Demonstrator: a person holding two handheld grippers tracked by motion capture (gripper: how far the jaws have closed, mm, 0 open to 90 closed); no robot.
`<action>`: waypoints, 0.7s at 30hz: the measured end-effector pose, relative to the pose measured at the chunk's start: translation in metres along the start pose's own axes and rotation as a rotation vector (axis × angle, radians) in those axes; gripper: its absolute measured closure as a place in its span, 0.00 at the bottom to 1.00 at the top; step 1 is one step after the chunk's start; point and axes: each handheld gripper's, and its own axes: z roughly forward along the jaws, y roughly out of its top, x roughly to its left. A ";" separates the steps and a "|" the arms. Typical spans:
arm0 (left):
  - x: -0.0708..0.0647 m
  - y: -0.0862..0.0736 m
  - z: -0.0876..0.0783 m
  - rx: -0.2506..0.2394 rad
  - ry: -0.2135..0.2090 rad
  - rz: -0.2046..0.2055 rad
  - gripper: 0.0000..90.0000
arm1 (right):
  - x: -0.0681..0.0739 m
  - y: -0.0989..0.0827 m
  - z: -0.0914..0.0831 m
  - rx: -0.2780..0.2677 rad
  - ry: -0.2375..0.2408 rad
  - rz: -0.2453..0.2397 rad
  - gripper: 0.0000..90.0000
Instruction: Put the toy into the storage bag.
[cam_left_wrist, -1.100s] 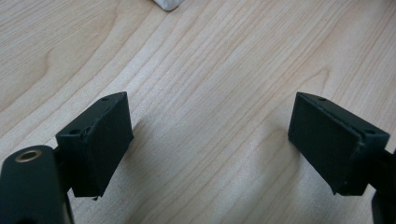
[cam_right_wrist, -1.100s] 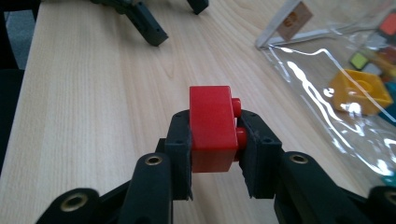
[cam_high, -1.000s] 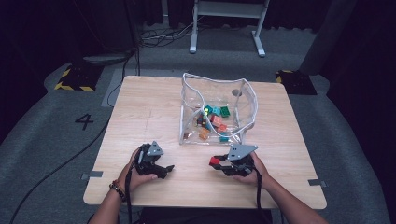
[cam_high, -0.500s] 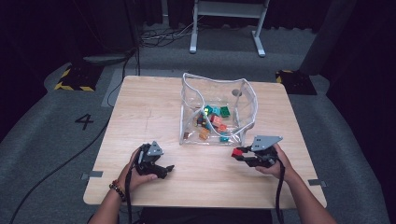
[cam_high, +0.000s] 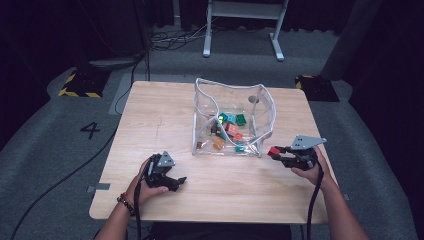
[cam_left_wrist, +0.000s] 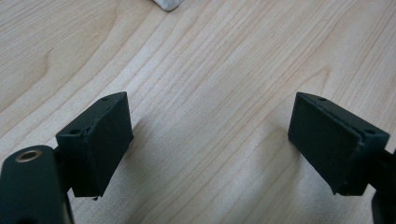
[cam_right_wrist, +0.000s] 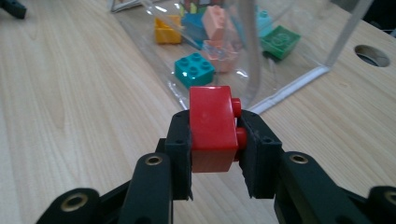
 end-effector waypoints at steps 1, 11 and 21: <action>0.000 0.000 0.000 0.000 -0.002 -0.001 0.15 | -0.002 -0.001 -0.001 -0.002 -0.001 0.006 0.75; 0.000 0.000 0.000 -0.001 -0.005 -0.003 0.15 | -0.023 -0.012 -0.003 -0.042 -0.096 0.097 0.75; 0.000 0.000 0.000 0.000 -0.005 -0.002 0.15 | -0.051 -0.016 -0.001 -0.083 -0.184 0.216 0.75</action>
